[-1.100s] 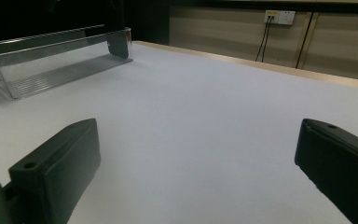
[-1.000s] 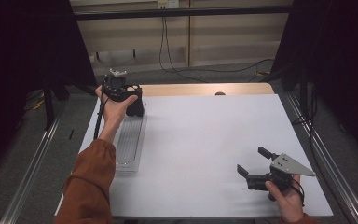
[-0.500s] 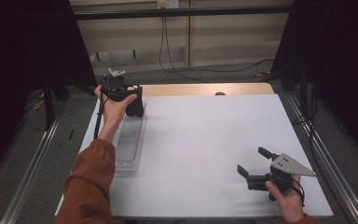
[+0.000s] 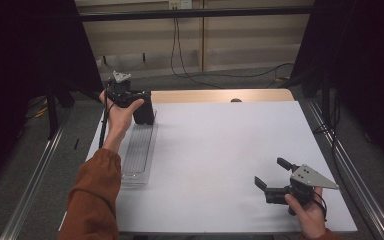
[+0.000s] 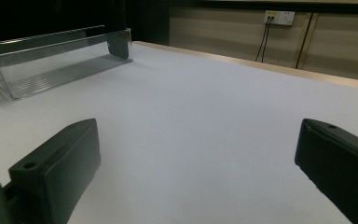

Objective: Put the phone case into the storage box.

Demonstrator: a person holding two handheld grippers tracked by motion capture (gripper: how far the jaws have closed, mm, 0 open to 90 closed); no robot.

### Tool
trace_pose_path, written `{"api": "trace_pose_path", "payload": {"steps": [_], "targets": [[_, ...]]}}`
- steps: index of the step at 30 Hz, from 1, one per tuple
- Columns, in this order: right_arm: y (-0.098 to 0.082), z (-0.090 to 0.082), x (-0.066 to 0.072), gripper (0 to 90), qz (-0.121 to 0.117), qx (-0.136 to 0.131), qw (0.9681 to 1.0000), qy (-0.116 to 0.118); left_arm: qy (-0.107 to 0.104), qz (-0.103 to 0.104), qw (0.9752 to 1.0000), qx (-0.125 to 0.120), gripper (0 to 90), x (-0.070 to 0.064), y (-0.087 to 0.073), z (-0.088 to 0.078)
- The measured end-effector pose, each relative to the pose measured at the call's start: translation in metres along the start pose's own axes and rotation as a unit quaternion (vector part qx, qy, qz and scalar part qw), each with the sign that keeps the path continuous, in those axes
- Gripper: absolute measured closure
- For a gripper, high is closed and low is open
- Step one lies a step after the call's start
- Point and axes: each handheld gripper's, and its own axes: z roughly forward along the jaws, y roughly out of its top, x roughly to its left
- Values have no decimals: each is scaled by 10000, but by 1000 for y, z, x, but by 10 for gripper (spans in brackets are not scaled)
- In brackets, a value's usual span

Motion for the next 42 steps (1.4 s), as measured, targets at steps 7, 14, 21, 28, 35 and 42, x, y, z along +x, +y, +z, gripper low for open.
{"api": "trace_pose_path", "payload": {"steps": [7, 14, 21, 28, 35, 42], "targets": [[0, 0, 0, 0, -5, 3, 10000, -2, -154, -59, 9997, -186, 33, 1, 2, -2], [0, 0, 0, 0, -14, -3, 10000, -6, -127, 24, 9990, -432, 33, 3, 5, -6], [0, 0, 0, 0, -14, -6, 10000, -7, -217, 132, 9975, -654, 33, 3, 7, -10], [0, 0, 0, 0, -1, -9, 10000, 1, -563, 65, 9943, -903, 15, 3, 10, -18], [-1, -1, -1, 0, 21, -40, 10000, -1, -767, 161, 9915, -1042, 13, 2, 9, -24], [-2, -1, -4, 0, 22, -44, 10000, -7, -851, 52, 9903, -1094, 12, 4, 5, -27]]}}
